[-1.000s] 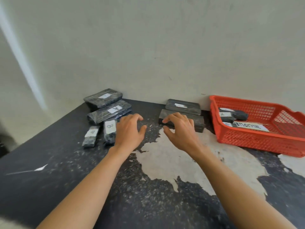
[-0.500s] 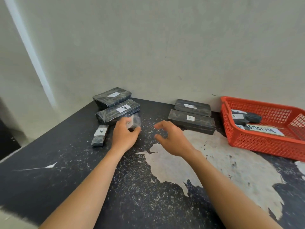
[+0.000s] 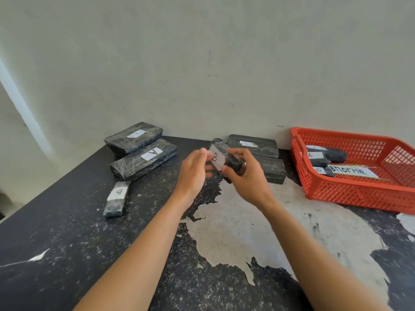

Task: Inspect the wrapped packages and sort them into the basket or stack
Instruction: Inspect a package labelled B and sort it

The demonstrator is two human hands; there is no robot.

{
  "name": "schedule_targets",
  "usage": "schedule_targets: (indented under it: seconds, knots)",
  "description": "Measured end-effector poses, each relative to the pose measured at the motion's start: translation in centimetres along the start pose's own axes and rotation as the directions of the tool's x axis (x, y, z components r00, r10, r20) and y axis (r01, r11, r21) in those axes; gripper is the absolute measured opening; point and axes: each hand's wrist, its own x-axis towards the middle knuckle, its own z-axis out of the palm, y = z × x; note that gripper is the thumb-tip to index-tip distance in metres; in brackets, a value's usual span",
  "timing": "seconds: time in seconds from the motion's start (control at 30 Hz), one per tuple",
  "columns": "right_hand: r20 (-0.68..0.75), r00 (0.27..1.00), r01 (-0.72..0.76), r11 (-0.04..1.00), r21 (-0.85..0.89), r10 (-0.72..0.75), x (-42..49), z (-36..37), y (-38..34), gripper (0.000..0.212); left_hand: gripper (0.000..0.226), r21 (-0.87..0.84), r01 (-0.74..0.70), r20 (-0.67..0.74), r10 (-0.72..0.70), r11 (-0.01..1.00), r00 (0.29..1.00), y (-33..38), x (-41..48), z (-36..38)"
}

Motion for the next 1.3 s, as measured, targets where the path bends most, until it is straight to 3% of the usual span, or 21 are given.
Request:
schedule_targets:
  seconds: [0.1,0.2,0.37,0.47,0.57,0.7,0.9,1.17,1.3]
  knots:
    - [0.009,1.000,-0.011,1.000,-0.020,0.011,0.7,-1.2,0.3,0.035,0.012,0.082,-0.082,-0.131,0.092,0.993,0.987,-0.6,1.4,-0.2]
    - [0.063,0.998,-0.010,0.999,0.044,0.007,1.1,-2.4,-0.1,0.031,0.021,0.115,-0.122,-0.225,0.145,0.986,0.963,-1.1,1.8,-0.4]
    - [0.075,0.997,0.005,0.997,0.077,-0.011,1.4,-3.7,-0.5,0.033,0.033,-0.243,-0.021,0.095,0.046,0.970,0.994,-0.9,2.0,-0.4]
    - [0.076,0.997,0.008,1.000,0.004,-0.008,1.6,-4.3,-0.3,0.029,0.036,-0.215,-0.055,0.089,0.076,0.975,0.993,-0.7,1.9,-0.1]
    - [0.047,0.999,0.033,0.991,-0.133,-0.027,1.8,-4.8,-0.2,0.047,0.037,-0.194,-0.070,0.082,0.088,0.978,0.993,-0.7,1.5,0.3]
    - [0.049,0.998,0.046,0.965,-0.258,-0.035,2.0,-5.2,0.0,0.050,0.037,-0.141,-0.096,0.090,0.110,0.985,0.990,-0.8,1.3,0.3]
    - [0.121,0.991,0.100,0.915,-0.391,-0.057,1.9,-5.5,-0.1,0.053,0.043,-0.030,-0.140,0.116,0.143,0.990,0.983,-1.4,1.2,0.5]
    - [0.137,0.987,0.132,0.900,-0.416,-0.082,1.7,-5.5,-0.4,0.049,0.043,-0.051,-0.159,0.137,0.165,0.986,0.977,-1.5,1.2,0.5]
    - [0.115,0.992,0.086,0.934,-0.348,-0.049,1.6,-5.7,-0.5,0.057,0.043,-0.085,-0.186,0.144,0.196,0.979,0.970,-1.3,1.4,0.3]
